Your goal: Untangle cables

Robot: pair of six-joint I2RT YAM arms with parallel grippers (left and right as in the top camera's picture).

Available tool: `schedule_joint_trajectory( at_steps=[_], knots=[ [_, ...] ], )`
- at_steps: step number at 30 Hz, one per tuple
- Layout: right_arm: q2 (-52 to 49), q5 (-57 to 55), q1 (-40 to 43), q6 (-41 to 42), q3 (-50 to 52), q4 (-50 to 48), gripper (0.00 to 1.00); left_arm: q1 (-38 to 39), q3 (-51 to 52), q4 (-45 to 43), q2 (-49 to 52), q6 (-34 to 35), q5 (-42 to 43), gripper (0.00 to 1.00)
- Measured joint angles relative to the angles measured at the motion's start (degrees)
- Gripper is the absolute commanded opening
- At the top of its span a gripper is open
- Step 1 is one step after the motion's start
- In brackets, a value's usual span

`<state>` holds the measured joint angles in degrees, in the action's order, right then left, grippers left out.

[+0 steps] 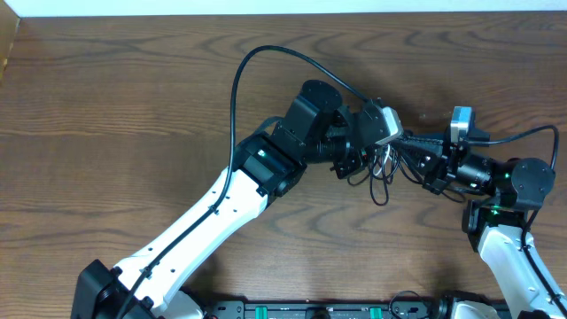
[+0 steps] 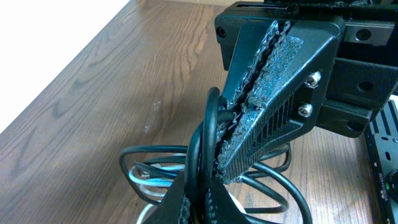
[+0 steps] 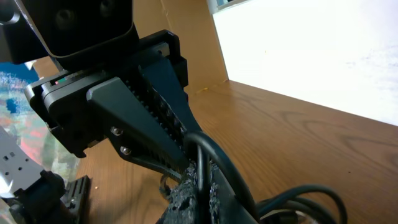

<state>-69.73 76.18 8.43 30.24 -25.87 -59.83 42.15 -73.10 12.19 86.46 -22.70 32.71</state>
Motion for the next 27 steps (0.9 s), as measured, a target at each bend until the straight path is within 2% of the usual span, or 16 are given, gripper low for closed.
schedule_joint_trajectory(
  at_steps=[13, 14, 15, 16, 19, 22, 27],
  knots=[
    [0.0, 0.6, 0.1, -0.9, 0.0, 0.0, 0.01, 1.1, 0.0, 1.1, 0.0, 0.0, -1.4, 0.08],
    [0.0, 0.7, 0.1, -1.0, 0.0, 0.0, 0.01, 1.4, 0.0, 1.3, 0.0, 0.1, -1.9, 0.13],
    [0.0, 0.8, 0.2, -1.0, 0.1, 0.0, 0.01, 1.6, 0.0, 1.4, 0.0, 0.2, -2.3, 0.22],
    [0.0, 1.1, 0.2, -1.0, 0.1, 0.0, 0.01, 1.9, 0.0, 1.6, 0.0, 0.2, -3.2, 0.24],
    [0.3, 2.5, 0.2, -1.4, 0.1, -0.2, 0.01, 2.4, 0.0, 2.3, 0.0, 0.5, -5.6, 0.43],
    [0.2, 0.0, -0.1, -1.9, 0.0, -0.2, 0.01, 5.2, 0.0, 2.8, 0.0, 0.7, -4.2, 0.49],
    [0.7, 0.3, 0.4, -2.3, 0.2, -0.2, 0.01, 6.5, 0.0, 3.0, 0.0, 1.6, -4.8, 0.49]
  ],
)
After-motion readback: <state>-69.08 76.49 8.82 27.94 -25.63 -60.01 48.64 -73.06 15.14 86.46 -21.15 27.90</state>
